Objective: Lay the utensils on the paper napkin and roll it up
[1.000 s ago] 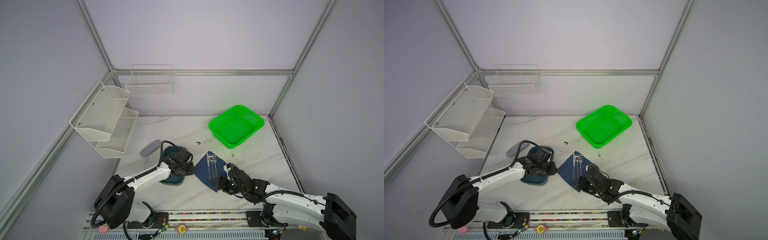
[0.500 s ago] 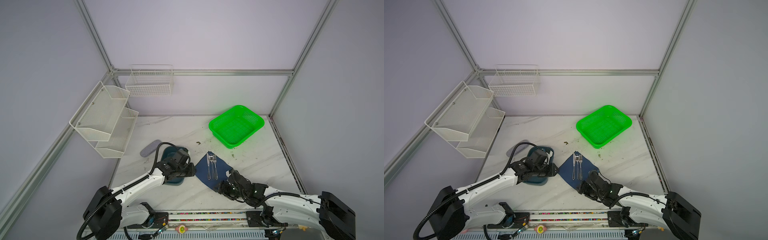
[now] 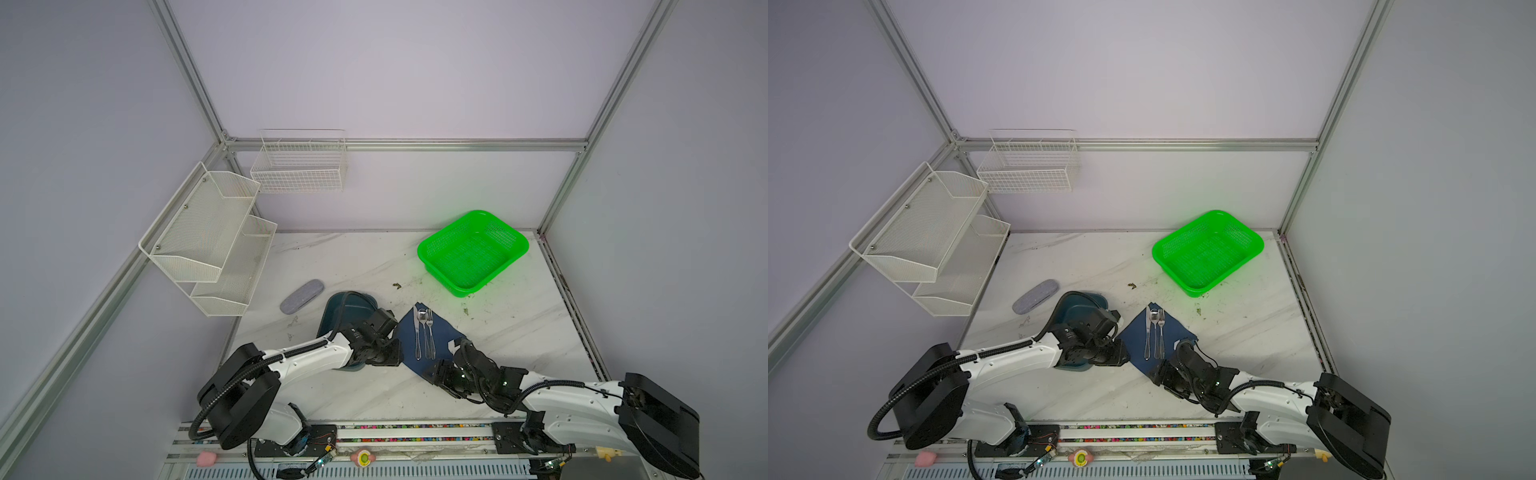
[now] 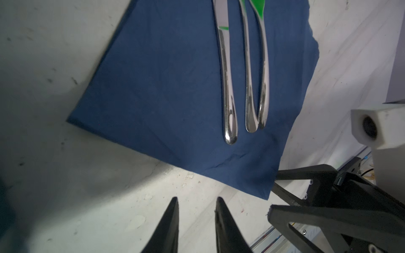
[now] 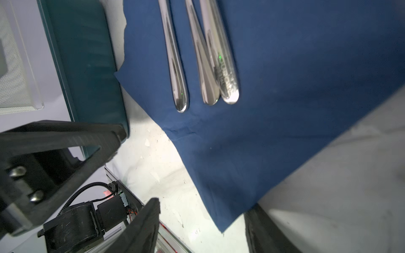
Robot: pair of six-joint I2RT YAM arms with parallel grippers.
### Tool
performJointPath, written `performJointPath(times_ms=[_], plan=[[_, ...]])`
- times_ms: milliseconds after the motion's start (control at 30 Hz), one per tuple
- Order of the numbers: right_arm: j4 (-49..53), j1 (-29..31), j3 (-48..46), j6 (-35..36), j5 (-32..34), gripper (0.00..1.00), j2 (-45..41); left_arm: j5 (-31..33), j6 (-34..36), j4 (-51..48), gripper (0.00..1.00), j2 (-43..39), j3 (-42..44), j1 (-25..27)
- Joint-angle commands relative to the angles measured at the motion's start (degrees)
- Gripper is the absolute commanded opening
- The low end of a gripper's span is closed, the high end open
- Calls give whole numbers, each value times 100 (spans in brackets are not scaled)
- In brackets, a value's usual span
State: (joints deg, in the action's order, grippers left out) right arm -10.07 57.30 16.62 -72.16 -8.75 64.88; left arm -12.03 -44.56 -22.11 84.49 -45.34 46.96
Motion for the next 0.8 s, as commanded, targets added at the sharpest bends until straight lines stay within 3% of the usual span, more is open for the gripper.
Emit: performJointPath(times_ms=[0,333,667,767], plan=[[334,29,-71,-330,192,62,-98,-257,81,448,24,230,-653,201],[310,27,-98,-323,261,58,-197,-513,-66,866,19,978,-1062,621],[331,28,80,-155,203,59,107,-653,-150,819,17,1240,-777,687],[741,27,157,-261,538,59,39,-577,-176,787,18,1237,-784,696]])
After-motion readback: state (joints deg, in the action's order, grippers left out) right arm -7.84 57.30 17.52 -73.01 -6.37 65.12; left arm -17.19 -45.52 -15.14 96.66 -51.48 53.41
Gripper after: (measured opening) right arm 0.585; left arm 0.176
